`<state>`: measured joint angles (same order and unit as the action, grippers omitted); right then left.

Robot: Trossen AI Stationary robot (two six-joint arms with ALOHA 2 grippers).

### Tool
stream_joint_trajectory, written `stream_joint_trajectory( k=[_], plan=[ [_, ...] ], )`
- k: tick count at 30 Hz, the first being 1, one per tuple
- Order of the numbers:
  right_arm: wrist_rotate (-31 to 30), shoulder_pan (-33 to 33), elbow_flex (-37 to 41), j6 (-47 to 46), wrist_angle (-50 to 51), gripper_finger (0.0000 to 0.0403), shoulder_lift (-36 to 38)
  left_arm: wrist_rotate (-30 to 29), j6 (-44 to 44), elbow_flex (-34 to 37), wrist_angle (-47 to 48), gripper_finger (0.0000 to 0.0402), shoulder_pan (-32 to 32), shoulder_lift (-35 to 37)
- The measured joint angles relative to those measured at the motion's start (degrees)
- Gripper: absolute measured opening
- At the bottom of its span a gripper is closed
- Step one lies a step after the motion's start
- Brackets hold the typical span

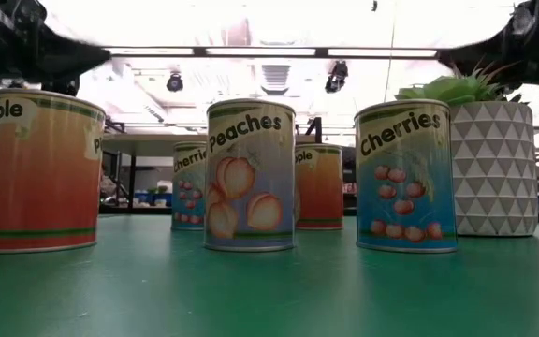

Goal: Pick and place cans onto a shelf

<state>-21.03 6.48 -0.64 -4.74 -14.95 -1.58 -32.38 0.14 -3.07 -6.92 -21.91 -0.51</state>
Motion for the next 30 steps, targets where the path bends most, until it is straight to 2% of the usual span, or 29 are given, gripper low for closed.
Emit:
stream_joint_trajectory(
  k=[8,12,14,18,22,25,30],
  plan=[
    [-0.01,0.0,-0.01,5.64,-8.01,0.0009,0.0,0.0,2.25,0.0,-18.71,0.0,0.0,0.02],
    [-0.34,-0.02,0.0,13.04,-11.11,0.0009,0.0,0.0,7.4,-0.01,-23.07,0.0,0.0,0.02],
    [-2.93,0.0,0.0,15.82,-13.99,0.0009,0.0,0.01,7.89,-0.01,-23.6,0.0,0.0,0.02],
    [-11.5,-0.04,0.0,15.26,-21.54,0.0009,-0.15,0.0,10.12,0.0,-23.57,0.0,0.0,-0.04],
    [-14.97,-0.51,-0.18,18.19,-26.13,0.0009,-1.18,0.0,15.49,-0.01,-25.26,0.0,0.0,-2.03],
    [-13.51,-0.92,-2.85,20.23,-26.15,0.0009,-3.11,-0.01,17.31,0.0,-28.24,0.0,0.0,-6.2],
    [-5.29,-0.9,-7.85,25.51,-26.05,0.0009,-9.97,0.02,22.51,-0.02,-35.92,0.0,0.0,-16.11]
  ],
)
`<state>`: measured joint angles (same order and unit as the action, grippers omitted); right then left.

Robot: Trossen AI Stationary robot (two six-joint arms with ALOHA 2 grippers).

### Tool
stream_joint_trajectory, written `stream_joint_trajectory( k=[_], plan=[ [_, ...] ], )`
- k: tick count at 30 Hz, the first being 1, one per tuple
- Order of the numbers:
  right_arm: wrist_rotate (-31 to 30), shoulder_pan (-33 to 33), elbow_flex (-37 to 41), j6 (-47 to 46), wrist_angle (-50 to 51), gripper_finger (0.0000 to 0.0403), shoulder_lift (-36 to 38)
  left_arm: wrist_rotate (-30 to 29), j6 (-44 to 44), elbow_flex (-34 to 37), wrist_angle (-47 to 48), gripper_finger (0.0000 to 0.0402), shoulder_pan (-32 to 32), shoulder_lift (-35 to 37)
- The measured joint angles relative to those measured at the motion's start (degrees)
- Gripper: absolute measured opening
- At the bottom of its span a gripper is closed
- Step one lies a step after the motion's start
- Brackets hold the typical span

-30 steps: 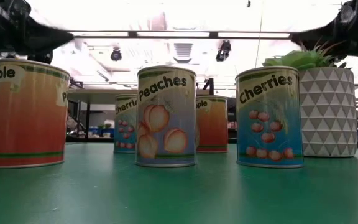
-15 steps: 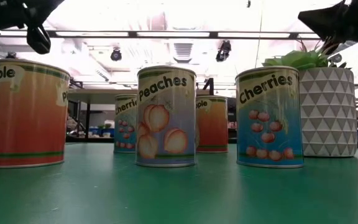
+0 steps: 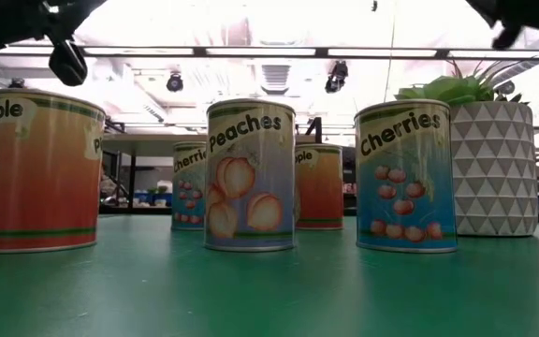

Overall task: Pick and place cans onto a shelf
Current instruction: Put the canned oranges on the shelf

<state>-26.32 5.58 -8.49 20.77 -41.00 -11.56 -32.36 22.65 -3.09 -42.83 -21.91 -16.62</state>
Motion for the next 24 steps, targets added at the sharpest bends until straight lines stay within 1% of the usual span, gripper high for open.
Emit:
stream_joint_trajectory(
  k=[2,4,7,8,10,12,13,16,18,20,21,22,24],
  plan=[
    [2.06,0.0,-1.78,2.89,-0.02,0.0009,-3.23,0.0,3.29,-1.04,0.01,0.0,0.0,-4.0],
    [2.35,0.02,-3.62,5.9,-0.21,0.0009,-6.19,0.55,5.24,-2.71,0.49,0.0,0.0,-7.73],
    [2.34,0.02,-6.13,7.29,-0.25,0.0009,-9.85,1.91,6.59,-6.72,1.54,0.0,0.0,-13.5],
    [2.33,0.0,-6.83,7.3,-0.26,0.0009,-11.09,2.03,6.64,-8.38,2.66,0.0,0.0,-15.08],
    [2.33,0.02,-7.76,7.32,0.04,0.0009,-13.12,2.08,7.29,-12.6,7.83,0.0,0.0,-17.68],
    [2.35,0.02,-8.74,7.32,0.02,0.0009,-15.23,2.03,10.18,-17.77,17.69,0.0,0.0,-19.86],
    [2.34,0.02,-9.1,7.32,0.03,0.0009,-16.1,2.03,12.28,-20.76,24.3,0.0,0.0,-21.08],
    [2.34,0.02,-10.3,7.03,0.05,0.0009,-18.36,1.99,22.26,-30.49,48.3,0.0,0.0,-25.95],
    [2.33,0.02,-10.94,6.84,0.09,0.0009,-19.41,3.0,31.9,-36.75,65.99,0.0,0.0,-30.11],
    [2.33,0.01,-11.41,6.82,0.07,0.0009,-20.4,8.04,41.3,-42.22,82.0,0.0,0.0,-35.05],
    [2.33,0.02,-11.6,6.76,0.11,0.0009,-20.79,11.34,45.15,-44.31,88.26,0.0,0.0,-37.67],
    [2.33,0.01,-11.75,6.7,0.1,0.0009,-21.14,14.43,48.62,-46.35,94.17,0.0,-0.02,-40.41],
    [2.32,0.02,-11.87,6.71,0.07,0.0009,-21.68,19.54,53.13,-49.2,101.98,0.0,-0.07,-45.51]
  ],
)
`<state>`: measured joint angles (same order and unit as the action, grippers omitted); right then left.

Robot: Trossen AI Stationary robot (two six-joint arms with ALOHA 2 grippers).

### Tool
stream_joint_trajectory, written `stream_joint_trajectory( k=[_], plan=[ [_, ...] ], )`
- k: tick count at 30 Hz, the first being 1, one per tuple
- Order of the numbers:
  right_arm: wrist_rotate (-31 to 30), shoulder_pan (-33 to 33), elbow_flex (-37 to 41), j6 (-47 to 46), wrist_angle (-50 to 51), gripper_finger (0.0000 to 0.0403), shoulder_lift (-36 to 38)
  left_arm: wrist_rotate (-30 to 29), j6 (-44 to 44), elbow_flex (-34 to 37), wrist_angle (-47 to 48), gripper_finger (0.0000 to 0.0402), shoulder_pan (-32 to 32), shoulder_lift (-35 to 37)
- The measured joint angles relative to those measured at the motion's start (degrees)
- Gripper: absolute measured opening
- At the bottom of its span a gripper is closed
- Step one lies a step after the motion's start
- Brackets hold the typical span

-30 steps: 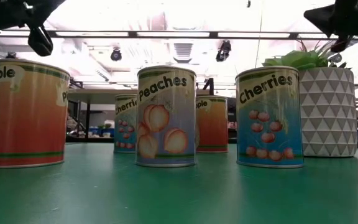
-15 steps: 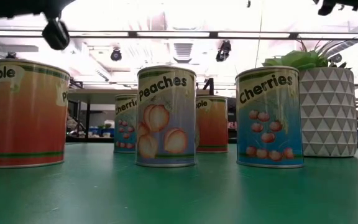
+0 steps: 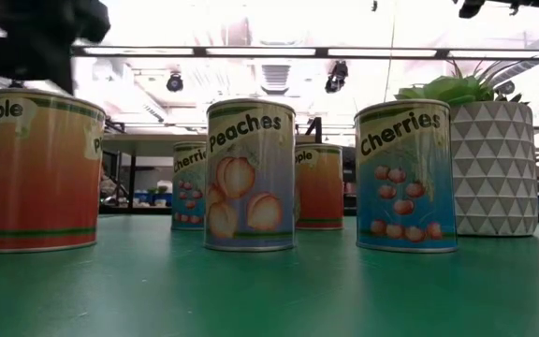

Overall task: Pick and place cans onto a shelf
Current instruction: Put the canned oranges on the shelf

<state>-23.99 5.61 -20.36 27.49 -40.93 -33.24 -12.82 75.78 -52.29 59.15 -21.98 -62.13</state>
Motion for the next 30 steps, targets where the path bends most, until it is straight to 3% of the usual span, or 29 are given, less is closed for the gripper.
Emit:
stream_joint_trajectory(
  k=[7,16,21,30],
  plan=[
    [-0.02,0.0,-0.1,0.13,0.0,0.0009,-0.21,5.02,-1.77,-5.69,3.79,0.0,0.02,-12.03],
    [-0.03,-0.01,-0.09,1.37,0.08,0.0009,-0.21,3.3,-1.46,-10.13,5.07,0.0016,0.25,-16.0],
    [-0.06,-0.02,-0.09,2.43,-0.04,0.0009,-0.21,3.32,0.4,-10.97,6.71,0.0081,0.52,-15.53],
    [-0.08,-0.02,-0.54,2.62,0.04,0.0009,-0.19,-2.41,9.07,-9.82,14.16,0.0263,0.5,-15.52]
  ],
)
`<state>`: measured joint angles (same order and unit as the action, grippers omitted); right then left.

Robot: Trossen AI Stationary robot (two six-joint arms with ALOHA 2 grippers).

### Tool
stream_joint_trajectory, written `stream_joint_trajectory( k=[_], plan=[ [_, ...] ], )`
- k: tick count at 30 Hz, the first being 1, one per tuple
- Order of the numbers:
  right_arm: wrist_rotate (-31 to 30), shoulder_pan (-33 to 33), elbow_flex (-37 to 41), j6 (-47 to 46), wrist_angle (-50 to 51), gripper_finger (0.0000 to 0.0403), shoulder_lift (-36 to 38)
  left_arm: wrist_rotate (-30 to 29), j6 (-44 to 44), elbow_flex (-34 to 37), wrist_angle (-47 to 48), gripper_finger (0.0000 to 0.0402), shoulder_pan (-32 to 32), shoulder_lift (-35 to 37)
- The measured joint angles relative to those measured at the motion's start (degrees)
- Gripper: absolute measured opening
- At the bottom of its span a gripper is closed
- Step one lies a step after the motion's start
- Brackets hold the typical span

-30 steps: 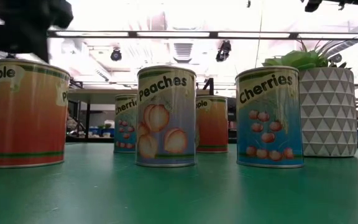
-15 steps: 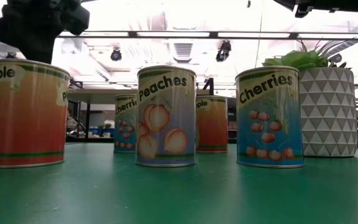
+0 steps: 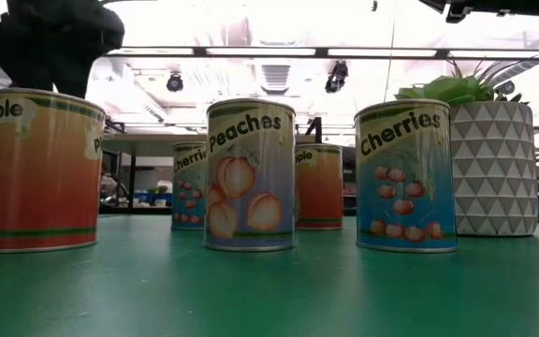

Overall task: Pick and place cans onto a shelf
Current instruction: Put the canned oranges on the shelf

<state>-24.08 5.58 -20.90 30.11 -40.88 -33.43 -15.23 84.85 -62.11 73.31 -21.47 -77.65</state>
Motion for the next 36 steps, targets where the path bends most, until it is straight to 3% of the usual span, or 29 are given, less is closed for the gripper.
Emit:
stream_joint_trajectory(
  k=[4,8,28,36],
  plan=[
    [0.0,0.0,-0.09,0.0,0.1,0.0009,0.0,-1.35,-0.08,0.03,0.01,0.032,0.04,0.11],
    [0.0,0.0,-0.09,0.04,0.11,0.0009,0.0,-1.4,-0.12,0.94,0.02,0.0342,0.06,0.17],
    [0.0,0.0,-0.09,0.15,0.13,0.0009,0.0,-3.86,-0.5,4.9,-2.21,0.0338,0.11,0.22],
    [-0.07,0.0,-0.09,0.46,0.13,0.0009,0.0,-2.81,-11.0,2.04,-7.99,0.031,-0.87,-1.12]
  ],
)
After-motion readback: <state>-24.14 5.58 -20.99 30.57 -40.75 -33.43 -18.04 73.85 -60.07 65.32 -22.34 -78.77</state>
